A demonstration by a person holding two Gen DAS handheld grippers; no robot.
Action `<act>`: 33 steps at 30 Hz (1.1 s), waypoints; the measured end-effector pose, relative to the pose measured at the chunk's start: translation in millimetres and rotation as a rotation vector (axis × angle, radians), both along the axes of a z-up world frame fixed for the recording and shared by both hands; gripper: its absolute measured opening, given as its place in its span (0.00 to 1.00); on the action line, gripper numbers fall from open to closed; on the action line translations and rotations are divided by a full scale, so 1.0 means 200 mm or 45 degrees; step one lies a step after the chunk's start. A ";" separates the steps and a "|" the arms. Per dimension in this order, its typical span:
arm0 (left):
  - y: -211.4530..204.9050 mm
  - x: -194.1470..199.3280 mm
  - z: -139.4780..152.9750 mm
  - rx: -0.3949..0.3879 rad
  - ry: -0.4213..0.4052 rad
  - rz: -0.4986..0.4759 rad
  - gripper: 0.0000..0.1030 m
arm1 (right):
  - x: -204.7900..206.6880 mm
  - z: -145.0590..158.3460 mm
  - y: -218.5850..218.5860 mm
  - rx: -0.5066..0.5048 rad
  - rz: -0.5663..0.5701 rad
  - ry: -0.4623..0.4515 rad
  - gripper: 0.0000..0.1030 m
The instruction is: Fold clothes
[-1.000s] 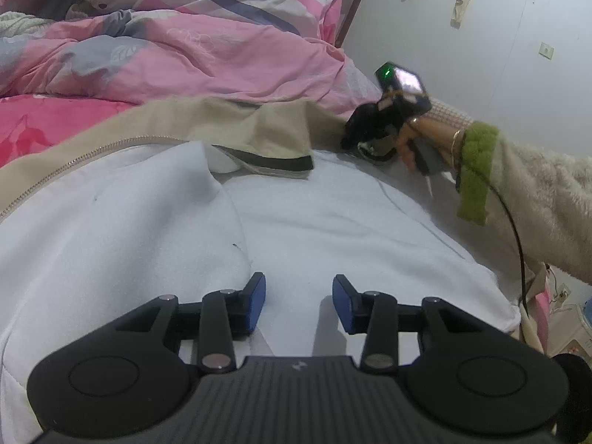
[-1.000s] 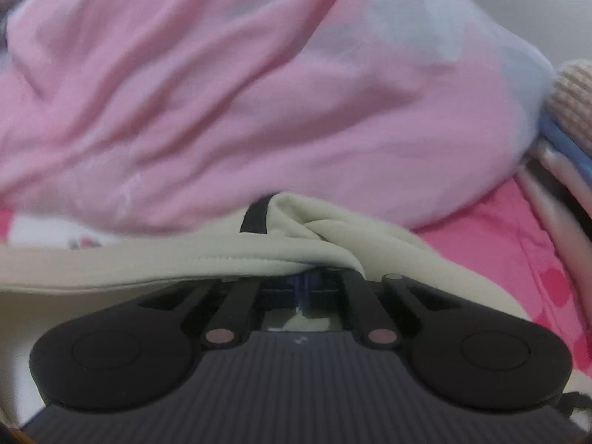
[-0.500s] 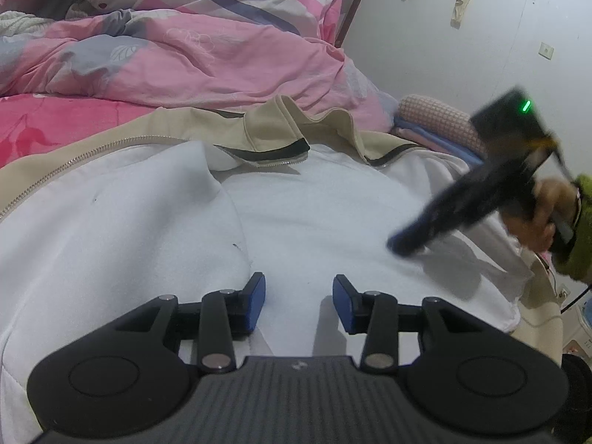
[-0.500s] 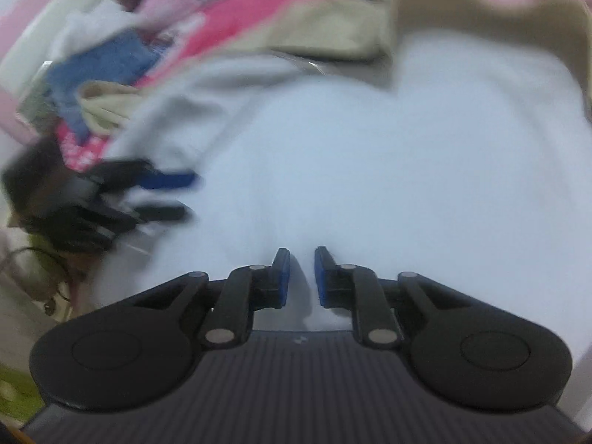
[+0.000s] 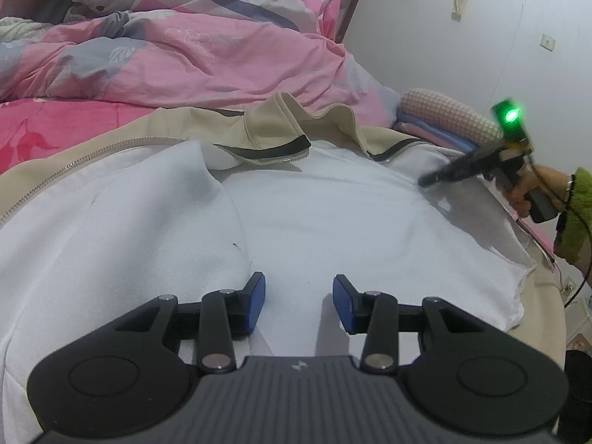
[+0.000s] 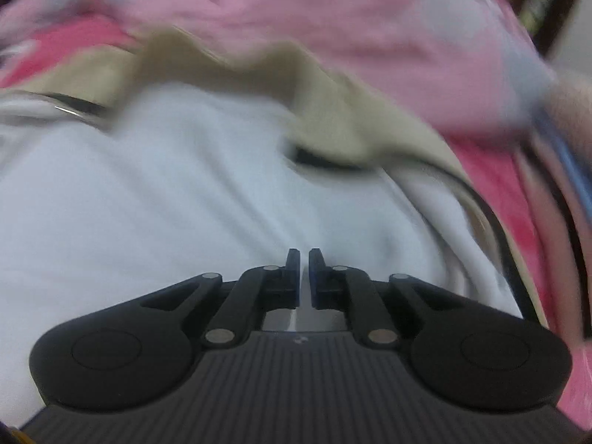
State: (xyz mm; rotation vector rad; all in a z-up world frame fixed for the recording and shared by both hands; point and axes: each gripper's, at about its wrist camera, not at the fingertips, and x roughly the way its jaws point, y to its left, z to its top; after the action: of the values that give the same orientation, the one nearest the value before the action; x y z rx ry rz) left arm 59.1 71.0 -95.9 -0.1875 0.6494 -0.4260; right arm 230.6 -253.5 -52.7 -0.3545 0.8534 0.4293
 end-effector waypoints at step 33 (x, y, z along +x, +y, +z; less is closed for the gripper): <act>-0.08 0.00 0.03 0.146 -0.001 0.006 0.46 | -1.45 1.24 -0.77 -0.084 -0.668 -0.766 0.24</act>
State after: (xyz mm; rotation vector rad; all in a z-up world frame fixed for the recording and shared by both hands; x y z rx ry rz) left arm 58.2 54.3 -89.1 -0.0797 0.6703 -0.3828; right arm -59.4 -407.8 196.2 -0.2829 0.3443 -0.1946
